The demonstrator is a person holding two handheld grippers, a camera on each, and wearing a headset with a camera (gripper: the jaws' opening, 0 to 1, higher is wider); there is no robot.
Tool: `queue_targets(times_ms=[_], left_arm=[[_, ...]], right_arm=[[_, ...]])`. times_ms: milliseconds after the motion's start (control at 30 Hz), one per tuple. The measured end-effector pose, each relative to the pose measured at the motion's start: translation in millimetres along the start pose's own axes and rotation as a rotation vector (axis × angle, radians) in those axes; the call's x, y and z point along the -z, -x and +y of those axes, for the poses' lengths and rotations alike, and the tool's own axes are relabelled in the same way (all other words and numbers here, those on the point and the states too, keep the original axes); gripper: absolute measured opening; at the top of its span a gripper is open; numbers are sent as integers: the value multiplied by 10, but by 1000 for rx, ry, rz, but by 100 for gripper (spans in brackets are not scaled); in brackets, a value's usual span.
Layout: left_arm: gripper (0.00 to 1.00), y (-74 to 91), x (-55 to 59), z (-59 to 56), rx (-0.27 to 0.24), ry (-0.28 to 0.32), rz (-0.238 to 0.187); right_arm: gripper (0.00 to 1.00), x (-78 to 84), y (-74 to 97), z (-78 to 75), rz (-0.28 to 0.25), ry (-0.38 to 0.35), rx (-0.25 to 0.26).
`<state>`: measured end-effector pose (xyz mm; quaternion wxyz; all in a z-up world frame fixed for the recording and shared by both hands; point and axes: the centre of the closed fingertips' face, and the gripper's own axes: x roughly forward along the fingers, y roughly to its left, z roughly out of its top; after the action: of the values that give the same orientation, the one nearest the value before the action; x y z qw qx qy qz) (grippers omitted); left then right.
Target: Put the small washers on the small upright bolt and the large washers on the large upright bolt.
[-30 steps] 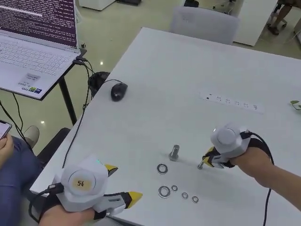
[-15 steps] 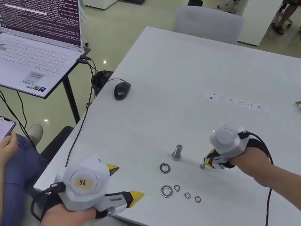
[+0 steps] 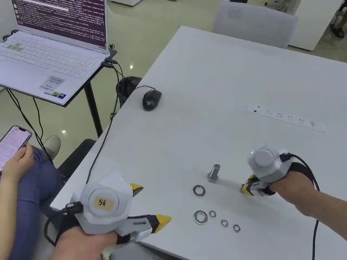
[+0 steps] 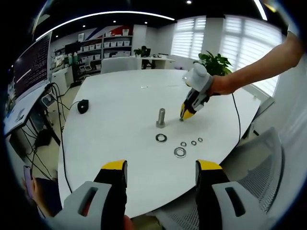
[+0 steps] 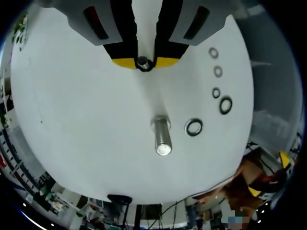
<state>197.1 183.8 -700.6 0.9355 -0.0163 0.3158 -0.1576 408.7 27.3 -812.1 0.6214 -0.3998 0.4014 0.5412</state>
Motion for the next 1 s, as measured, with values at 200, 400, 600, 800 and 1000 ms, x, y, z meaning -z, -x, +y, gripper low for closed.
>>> queue_targets(times_ms=[200,400,600,800,1000], left_arm=[[57,-18,-11,-5,5,-3,2],[57,-66,-32,-33,16,-11,5],[57,-96,-74,-53,29,-28,5],[57,-110,-83,-94,44,-47,12],[57,-127,-52,-169,71,-68,27]], right_arm=[[15,20,-19,33,-7,-41,-27],[19,35,77,18,-37,-50,-19],[23,123,232,1,-79,-90,6],[28,302,337,151,-106,-136,3],[30,507,346,435,-119,-168,-10]])
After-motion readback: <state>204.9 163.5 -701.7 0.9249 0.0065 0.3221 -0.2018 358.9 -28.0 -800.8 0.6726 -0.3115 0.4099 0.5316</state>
